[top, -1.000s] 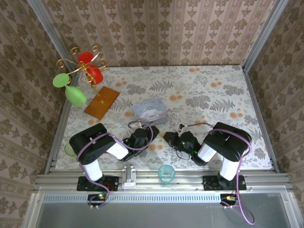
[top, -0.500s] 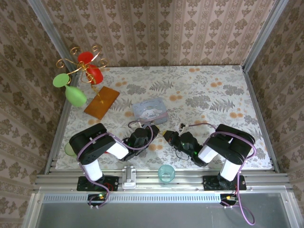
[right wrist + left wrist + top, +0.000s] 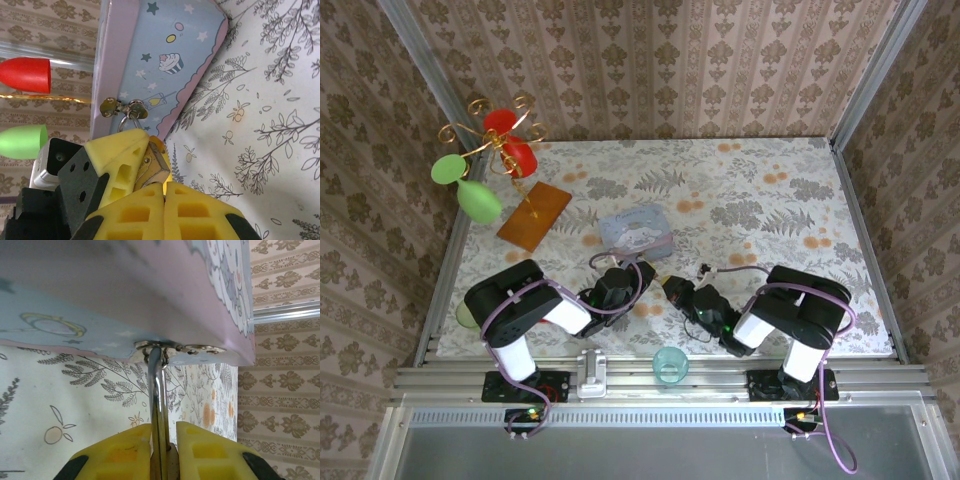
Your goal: Unlock a padlock with a key
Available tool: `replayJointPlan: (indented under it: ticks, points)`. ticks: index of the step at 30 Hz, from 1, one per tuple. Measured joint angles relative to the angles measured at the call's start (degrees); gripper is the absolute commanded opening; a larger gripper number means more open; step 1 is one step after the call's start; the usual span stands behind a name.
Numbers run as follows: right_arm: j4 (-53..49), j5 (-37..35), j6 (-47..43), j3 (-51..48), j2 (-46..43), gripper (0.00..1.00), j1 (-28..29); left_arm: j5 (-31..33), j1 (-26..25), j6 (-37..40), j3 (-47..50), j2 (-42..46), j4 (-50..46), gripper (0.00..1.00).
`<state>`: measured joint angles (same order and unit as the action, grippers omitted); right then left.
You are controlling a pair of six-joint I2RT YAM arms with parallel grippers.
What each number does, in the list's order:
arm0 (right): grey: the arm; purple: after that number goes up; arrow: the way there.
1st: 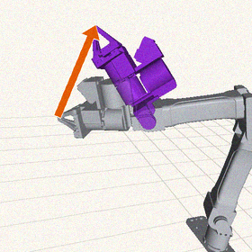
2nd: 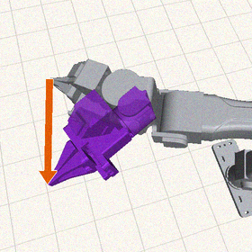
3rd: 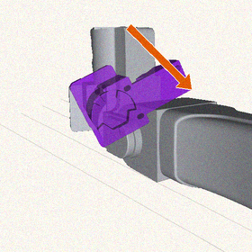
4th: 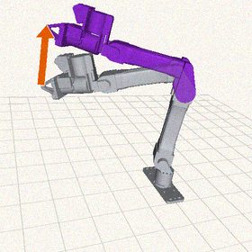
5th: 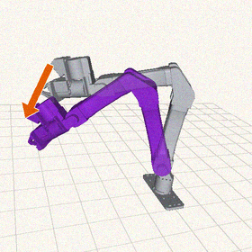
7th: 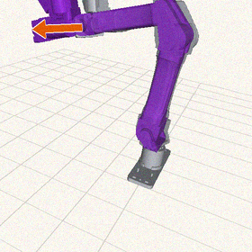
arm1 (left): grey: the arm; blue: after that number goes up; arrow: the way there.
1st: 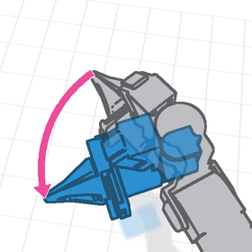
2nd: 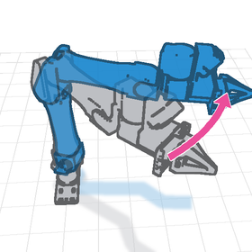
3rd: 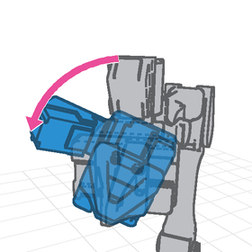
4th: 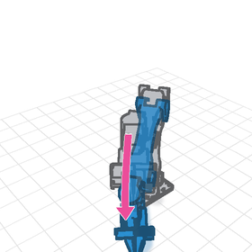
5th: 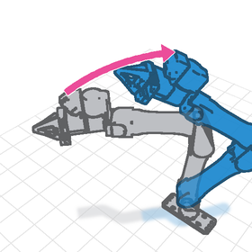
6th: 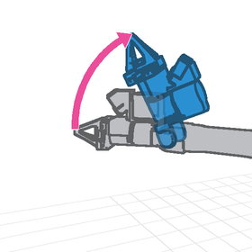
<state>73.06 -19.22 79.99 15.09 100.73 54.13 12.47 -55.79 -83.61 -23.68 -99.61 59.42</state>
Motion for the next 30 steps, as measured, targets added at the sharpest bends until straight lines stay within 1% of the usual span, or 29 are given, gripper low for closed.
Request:
replayJointPlan:
  ticks: [4,6,17,20,25,30]
  points:
    - [0.04,-4.96,2.29,0.85,1.81,0.0,3.58,0.7,0.0,-0.02,0.0,0.0,-0.74,0.0]
    - [0.02,-6.21,2.62,1.27,2.08,0.0,4.74,0.87,0.0,-0.02,0.0,0.02,-0.72,0.0]
    - [0.24,-5.51,2.21,3.43,4.24,0.0,4.92,1.92,0.07,-0.48,-0.09,0.37,-0.66,0.0]
    - [0.31,-2.58,0.76,2.86,3.34,0.0,3.17,1.95,0.07,-0.81,-0.09,0.37,-0.44,0.0]
    - [1.22,5.77,-0.37,2.08,2.49,0.0,-1.46,2.58,0.2,-1.99,-0.07,0.22,1.53,0.0]
    - [1.73,12.46,-2.01,1.25,1.64,0.0,-5.09,2.32,0.2,-2.99,0.0,-0.87,3.96,0.0]
